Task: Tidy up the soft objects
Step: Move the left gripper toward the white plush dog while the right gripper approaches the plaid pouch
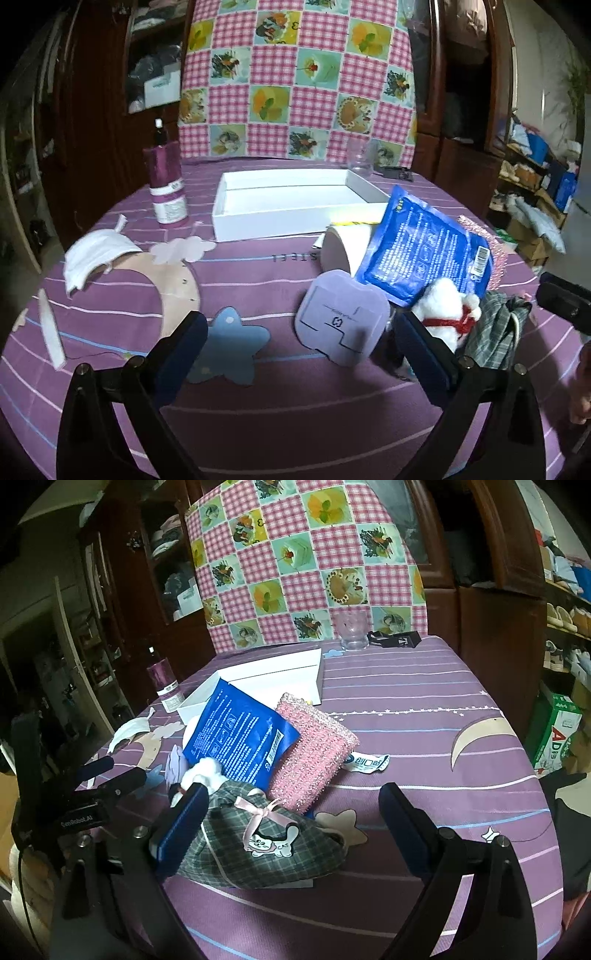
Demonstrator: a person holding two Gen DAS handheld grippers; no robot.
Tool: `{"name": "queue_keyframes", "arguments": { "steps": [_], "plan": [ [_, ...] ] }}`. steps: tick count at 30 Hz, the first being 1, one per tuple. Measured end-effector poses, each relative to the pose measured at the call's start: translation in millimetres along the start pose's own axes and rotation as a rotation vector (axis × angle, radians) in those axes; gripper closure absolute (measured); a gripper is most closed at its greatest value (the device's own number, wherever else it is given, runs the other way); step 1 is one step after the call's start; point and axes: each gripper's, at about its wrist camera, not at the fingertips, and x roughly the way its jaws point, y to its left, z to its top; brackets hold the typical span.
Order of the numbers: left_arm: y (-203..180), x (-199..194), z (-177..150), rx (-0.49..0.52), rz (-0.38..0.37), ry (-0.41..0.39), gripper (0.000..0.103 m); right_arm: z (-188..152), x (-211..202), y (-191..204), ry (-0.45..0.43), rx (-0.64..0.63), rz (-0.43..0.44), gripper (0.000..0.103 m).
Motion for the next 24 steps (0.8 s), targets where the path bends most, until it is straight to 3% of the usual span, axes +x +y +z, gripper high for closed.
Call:
{"name": "queue_keyframes", "arguments": {
  "steps": [6,9,12,16,21,24],
  "plan": [
    [11.1,6.4,-1.4,-0.059,-0.008,0.025,0.001,-2.1,-4.7,4.4,-0.077,-0.041,0.000,0.010],
    [13.7,2.9,-1.8,-0.067,-0.040,-0.002,0.001,0.5,-2.8,4.5,-0.072,-0.068,0.117,0.010],
    [15.6,0.9,-2.2,-0.075,-0.070,-0.017,0.002,1.5,-2.0,2.3,-0.069,-0.059,0.110,0.010],
    [23.2,1.5,-3.1,-0.118,-0.047,-0.017,0.005,1.7,-3.1,3.2,-0.079,-0.060,0.085,0.009],
    [24.7,-6.4,-3.6,-0.129,-0.030,-0.055,0.005,0.2,0.7,8.3,-0.047,-0.116,-0.008,0.007],
    [27.5,-5.7,-3.1,-0.145,-0.027,-0.049,0.005,-0.9,1.5,8.8,-0.033,-0.123,-0.011,0.007]
  ]
}}
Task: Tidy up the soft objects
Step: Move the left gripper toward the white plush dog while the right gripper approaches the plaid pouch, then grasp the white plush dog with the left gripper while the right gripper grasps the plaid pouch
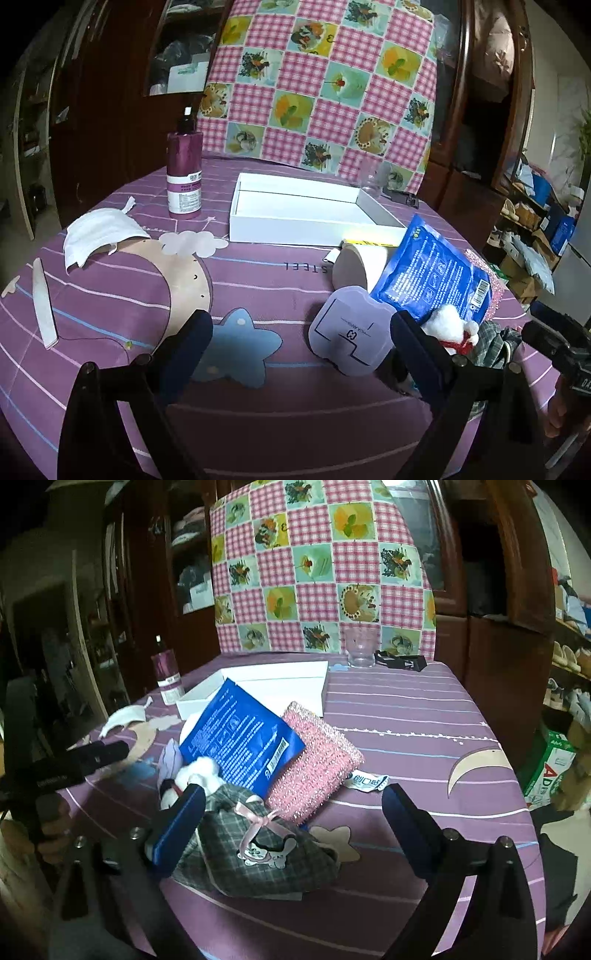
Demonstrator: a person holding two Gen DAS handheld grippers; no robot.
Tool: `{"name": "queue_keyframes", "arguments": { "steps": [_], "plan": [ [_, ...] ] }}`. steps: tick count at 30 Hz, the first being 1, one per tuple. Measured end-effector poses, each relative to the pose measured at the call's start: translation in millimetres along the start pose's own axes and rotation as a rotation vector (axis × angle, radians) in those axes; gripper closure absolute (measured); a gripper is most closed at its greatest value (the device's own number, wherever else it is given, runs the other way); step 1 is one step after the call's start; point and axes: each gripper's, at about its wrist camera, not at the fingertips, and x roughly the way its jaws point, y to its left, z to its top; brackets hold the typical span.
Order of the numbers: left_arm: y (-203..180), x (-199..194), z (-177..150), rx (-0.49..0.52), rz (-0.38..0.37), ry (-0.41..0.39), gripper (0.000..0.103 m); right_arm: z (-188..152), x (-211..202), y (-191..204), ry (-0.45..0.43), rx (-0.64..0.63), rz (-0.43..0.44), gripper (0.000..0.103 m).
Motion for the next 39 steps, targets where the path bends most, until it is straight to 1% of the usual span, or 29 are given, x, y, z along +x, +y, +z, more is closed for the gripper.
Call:
{"name": "queue_keyframes", "arguments": {
  "steps": [2,6,7,9,10,12,15,21,27,29,33,35,36,37,39],
  "plan": [
    [2.6,1.5,0.7,-0.014,0.011,0.007,0.005,-1.1,-0.7,0.0,0.002,0.011,0.022,0.007],
    [2.0,-0.5,0.3,-0.012,0.004,-0.001,0.005,-2.2,0.6,-2.0,0.012,0.054,0.127,0.007],
    [-0.1,-0.9,-0.1,-0.004,-0.006,-0.001,0.005,-3.4,0.4,-0.1,0.014,0.053,0.135,0.007],
    [-4.4,-1.3,-0.7,0.015,-0.012,0.000,0.005,-3.9,1.7,4.3,0.024,0.031,0.122,0.008],
    [-7.5,-1.7,-1.0,0.030,-0.008,-0.001,0.005,-4.5,3.1,6.5,0.033,0.024,0.116,0.013],
    [-11.4,-1.5,-1.1,0.049,-0.012,0.001,0.005,-5.5,7.8,7.7,0.064,0.026,0.134,0.022],
    [-14.7,-0.7,-1.6,0.068,-0.021,0.009,0.005,-7.6,12.0,8.1,0.093,0.032,0.139,0.026],
    [-18.7,-3.3,-3.0,0.089,-0.063,0.002,0.007,-8.1,8.9,7.9,0.080,0.036,0.162,0.026],
    [-22.7,-5.3,-3.3,0.104,-0.081,-0.005,0.007,-7.5,9.8,9.7,0.087,0.034,0.139,0.026],
    [-24.3,-6.6,-4.0,0.112,-0.089,-0.010,0.007,-6.3,9.5,12.3,0.077,0.029,0.149,0.026],
    [-29.2,-7.7,-4.2,0.133,-0.098,-0.015,0.007,-6.6,17.1,26.9,0.115,-0.026,0.145,0.026],
    [-30.5,-7.2,-4.5,0.140,-0.096,-0.013,0.007,-7.7,23.8,32.1,0.151,-0.047,0.128,0.034],
    [-30.8,-7.2,-4.5,0.141,-0.099,-0.013,0.007,-8.6,26.1,32.3,0.165,-0.048,0.128,0.043],
    [-31.1,-7.4,-4.7,0.143,-0.101,-0.012,0.007,-9.2,28.8,31.9,0.180,-0.045,0.128,0.048],
    [-32.8,-8.0,-4.9,0.151,-0.106,-0.015,0.008,-10.4,34.8,29.1,0.212,-0.032,0.124,0.054]
  ]
}}
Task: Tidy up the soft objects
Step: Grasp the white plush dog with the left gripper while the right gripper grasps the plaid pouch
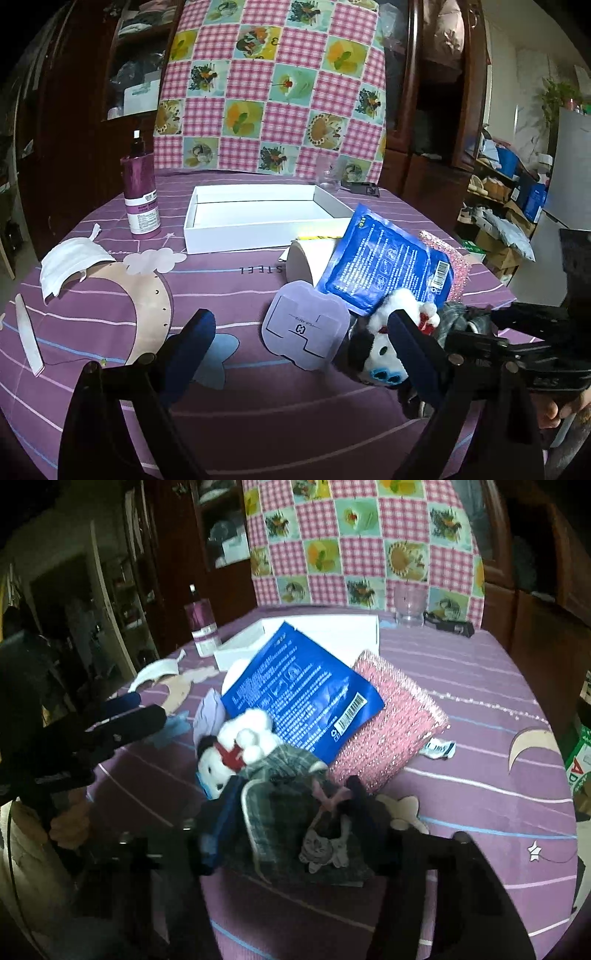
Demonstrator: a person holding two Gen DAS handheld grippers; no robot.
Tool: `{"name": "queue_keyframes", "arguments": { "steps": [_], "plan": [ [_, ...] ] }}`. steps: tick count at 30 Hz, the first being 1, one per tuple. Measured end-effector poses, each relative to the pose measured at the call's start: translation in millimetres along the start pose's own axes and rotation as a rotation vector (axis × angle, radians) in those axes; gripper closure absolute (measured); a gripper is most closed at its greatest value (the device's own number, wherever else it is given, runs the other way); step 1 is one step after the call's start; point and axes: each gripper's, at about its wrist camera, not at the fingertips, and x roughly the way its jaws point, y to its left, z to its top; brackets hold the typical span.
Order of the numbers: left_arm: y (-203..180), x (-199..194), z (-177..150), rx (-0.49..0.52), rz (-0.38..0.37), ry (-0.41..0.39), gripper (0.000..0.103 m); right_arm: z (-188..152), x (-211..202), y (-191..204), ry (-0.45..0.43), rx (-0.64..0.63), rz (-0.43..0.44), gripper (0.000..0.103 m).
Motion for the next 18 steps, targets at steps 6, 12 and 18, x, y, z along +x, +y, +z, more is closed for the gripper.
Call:
{"name": "queue_keyframes", "arguments": {
  "steps": [6,12,18],
  "plan": [
    [-5.4,2.8,-0.4,0.025,-0.020,0.016,0.008,-3.4,-6.4,-4.5,-0.017,0.013,0.036,0.059],
    [-23.6,2.6,0.3,0.090,-0.101,0.043,0.008,-4.0,-19.5,-13.6,-0.070,0.058,0.030,0.060],
    [-60.4,24.8,-2.4,0.244,-0.073,0.158,0.026,-3.9,-25.1,-21.5,-0.090,0.094,-0.017,0.060]
  ]
}}
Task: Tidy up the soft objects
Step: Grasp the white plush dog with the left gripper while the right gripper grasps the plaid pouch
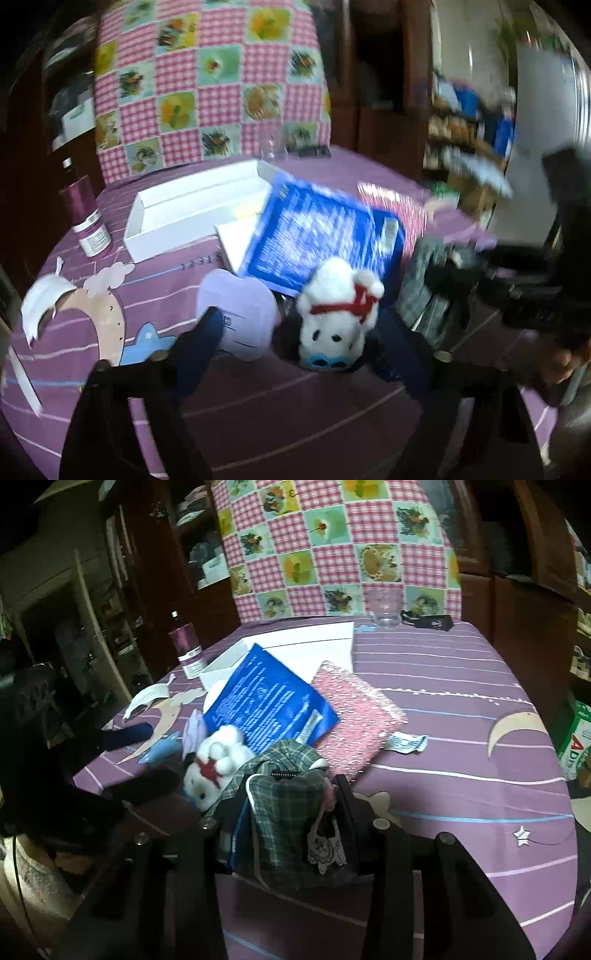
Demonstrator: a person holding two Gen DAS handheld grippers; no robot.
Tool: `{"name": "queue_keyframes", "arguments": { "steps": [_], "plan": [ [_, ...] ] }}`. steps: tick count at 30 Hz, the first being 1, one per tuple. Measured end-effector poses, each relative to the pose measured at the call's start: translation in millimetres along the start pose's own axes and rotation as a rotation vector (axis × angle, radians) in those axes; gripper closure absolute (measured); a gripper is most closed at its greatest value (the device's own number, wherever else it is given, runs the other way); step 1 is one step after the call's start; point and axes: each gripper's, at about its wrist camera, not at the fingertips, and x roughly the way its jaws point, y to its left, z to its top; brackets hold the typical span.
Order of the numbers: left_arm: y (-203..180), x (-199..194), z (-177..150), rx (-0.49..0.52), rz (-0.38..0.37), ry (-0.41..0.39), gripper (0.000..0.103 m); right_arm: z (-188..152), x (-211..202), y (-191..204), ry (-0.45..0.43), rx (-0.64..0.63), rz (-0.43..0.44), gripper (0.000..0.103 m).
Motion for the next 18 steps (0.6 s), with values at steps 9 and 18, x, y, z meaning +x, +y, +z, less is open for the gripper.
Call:
{"name": "queue_keyframes", "arguments": {
  "steps": [9,18],
  "plan": [
    [-10.8,26.6,3.3,0.037,-0.026,0.114,0.050,3.5,-8.5,-19.9,-0.030,0.088,-0.011,0.060],
    [-4.2,27.8,5.8,-0.027,-0.027,0.153,0.068,3.0,-10.4,-13.9,-0.041,0.060,0.008,0.060]
  ]
}}
